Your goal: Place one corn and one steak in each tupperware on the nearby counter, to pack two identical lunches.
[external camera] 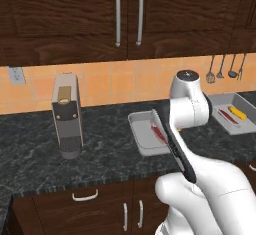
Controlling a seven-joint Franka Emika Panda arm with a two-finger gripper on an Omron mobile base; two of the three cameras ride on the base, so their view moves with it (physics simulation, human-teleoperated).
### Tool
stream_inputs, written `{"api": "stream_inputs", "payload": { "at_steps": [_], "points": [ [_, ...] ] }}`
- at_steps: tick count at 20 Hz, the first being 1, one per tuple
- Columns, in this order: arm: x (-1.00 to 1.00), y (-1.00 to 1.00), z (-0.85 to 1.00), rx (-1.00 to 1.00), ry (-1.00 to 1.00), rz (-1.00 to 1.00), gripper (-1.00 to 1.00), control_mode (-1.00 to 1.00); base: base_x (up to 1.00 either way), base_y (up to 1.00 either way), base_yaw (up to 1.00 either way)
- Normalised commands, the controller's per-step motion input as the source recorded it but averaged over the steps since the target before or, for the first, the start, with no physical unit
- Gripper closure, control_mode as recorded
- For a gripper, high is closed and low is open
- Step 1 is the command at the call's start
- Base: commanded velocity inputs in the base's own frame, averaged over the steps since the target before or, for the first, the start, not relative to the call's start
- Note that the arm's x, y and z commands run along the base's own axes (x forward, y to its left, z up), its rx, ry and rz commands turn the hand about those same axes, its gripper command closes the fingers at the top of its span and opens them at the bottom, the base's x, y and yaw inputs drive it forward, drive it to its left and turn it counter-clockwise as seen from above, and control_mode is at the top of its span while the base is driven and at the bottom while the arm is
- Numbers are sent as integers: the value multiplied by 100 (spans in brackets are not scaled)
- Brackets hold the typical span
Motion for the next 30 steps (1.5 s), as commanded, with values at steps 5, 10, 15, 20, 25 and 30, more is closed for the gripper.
{"api": "stream_inputs", "payload": {
  "at_steps": [5, 10, 15, 20, 25, 30],
  "points": [
    [66, 4, -64, 8, 19, 3, 100, -100, 0, 0, 0],
    [97, 5, -77, 11, 0, 0, 100, -100, 0, 0, 0],
    [99, 8, -4, 2, 6, 0, 100, -100, 0, 0, 0],
    [26, -1, -29, 0, 3, 0, 100, -100, 0, 0, 0],
    [0, 0, -98, 0, 0, 0, 100, -100, 0, 0, 0],
    [0, 5, -66, 0, 0, 0, 100, -100, 0, 0, 0]
  ]
}}
